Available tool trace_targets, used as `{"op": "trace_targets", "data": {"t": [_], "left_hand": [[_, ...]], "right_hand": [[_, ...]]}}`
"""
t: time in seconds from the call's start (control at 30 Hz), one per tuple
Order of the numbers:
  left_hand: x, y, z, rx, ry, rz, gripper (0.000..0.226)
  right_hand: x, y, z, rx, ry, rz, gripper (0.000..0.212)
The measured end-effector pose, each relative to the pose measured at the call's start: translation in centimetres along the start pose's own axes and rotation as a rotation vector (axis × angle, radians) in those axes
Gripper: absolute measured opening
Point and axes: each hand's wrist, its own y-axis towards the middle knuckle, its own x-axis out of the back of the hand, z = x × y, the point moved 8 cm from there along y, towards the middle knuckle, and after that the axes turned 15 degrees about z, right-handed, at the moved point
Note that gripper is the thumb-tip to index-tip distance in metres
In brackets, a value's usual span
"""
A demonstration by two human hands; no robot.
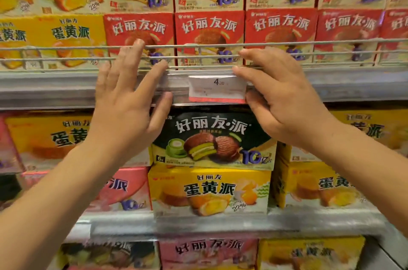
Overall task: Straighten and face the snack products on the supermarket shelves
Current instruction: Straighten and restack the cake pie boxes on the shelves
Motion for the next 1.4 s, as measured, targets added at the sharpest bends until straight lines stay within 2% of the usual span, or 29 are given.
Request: {"op": "trace_targets", "data": {"t": [0.2, 0.33, 0.4, 0.5, 0.57, 0.67, 0.77, 0.83, 0.93, 1.13, 1.27, 1.4], "left_hand": [[-0.4, 0.0, 0.2, 0.011, 0.026, -0.019, 0.051], [-0.7, -0.6, 0.5, 0.04, -0.002, 0.009, 0.058], [-1.7, -2.5, -0.1, 0.037, -0.049, 0.039, 0.062], [-3.7, -6.5, -3.3, -0.221, -0.075, 0.078, 0.054], [-4.5, -7.3, -4.1, -0.311, -0.088, 0.116, 0.048], [-4.9, -5.2, -3.5, -0.209, -0.068, 0.186, 0.055], [-5.7, -3.1, -2.9, -0.083, 0.054, 0.282, 0.066], [-6.4, -2.4, -2.1, -0.003, 0.093, 0.354, 0.077], [-6.7, -2.0, -1.6, 0.033, 0.065, 0.377, 0.077], [-5.5, -2.8, -2.0, -0.023, -0.05, 0.181, 0.066], [-4.9, -3.7, -2.1, -0.095, -0.169, 0.051, 0.053], [-4.8, -3.6, -3.1, -0.085, -0.254, 0.069, 0.055]], "right_hand": [[-0.3, -0.2, 0.1, -0.01, 0.0, -0.087, 0.038], [-0.5, -0.5, 0.2, -0.01, 0.005, -0.112, 0.039], [-0.9, -1.7, 0.6, -0.04, 0.086, -0.142, 0.04], [-2.3, -6.1, 1.0, -0.127, 0.295, -0.21, 0.038], [-3.4, -9.4, 1.2, -0.234, 0.383, -0.248, 0.032], [-5.4, -12.3, -0.1, -0.539, 0.53, -0.213, 0.033], [-8.6, -13.0, -1.1, -0.781, 0.809, -0.047, 0.052], [-9.9, -12.6, -1.2, -0.841, 0.913, 0.025, 0.065], [-10.3, -12.1, -1.6, -0.857, 0.919, 0.03, 0.059], [-10.4, -12.2, -2.5, -0.855, 1.053, -0.027, 0.057], [-8.5, -12.3, -2.9, -0.752, 1.123, -0.138, 0.065], [-6.8, -13.7, -2.7, -0.676, 1.224, -0.235, 0.069]]}}
